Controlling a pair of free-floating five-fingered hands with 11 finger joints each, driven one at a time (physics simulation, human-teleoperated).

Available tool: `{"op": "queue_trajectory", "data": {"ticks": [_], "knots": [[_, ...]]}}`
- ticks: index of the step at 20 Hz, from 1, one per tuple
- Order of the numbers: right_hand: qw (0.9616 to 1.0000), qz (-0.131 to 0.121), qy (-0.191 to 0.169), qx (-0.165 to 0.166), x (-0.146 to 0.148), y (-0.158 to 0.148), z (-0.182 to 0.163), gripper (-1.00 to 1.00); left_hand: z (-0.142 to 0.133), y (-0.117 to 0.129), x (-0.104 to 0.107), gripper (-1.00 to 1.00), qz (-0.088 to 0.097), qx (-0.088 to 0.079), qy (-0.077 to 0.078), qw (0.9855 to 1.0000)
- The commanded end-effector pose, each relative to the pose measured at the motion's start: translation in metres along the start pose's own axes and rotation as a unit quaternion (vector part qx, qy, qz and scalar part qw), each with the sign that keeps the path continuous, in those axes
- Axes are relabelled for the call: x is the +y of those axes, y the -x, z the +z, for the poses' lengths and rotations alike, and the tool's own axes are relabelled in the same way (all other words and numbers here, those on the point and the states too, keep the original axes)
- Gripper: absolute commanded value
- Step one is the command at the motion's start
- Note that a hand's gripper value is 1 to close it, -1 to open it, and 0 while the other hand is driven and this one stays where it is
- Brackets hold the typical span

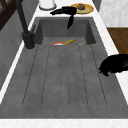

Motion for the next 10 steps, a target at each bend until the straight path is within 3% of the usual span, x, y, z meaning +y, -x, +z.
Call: {"op": "queue_trajectory", "data": {"ticks": [1,7,10], "knots": [[1.0,-0.001,-0.004,0.001,0.0,0.0,-0.002,-1.0,0.0,0.0,0.0,0.0,0.0,0.0,0.0,1.0],[1.0,0.003,0.006,-0.004,-0.001,0.0,0.001,-1.0,0.0,0.0,0.0,0.0,0.0,0.0,0.0,1.0],[1.0,0.001,0.0,-0.001,-0.019,0.004,0.013,-1.0,0.0,0.0,0.0,0.0,0.0,0.0,0.0,1.0]]}}
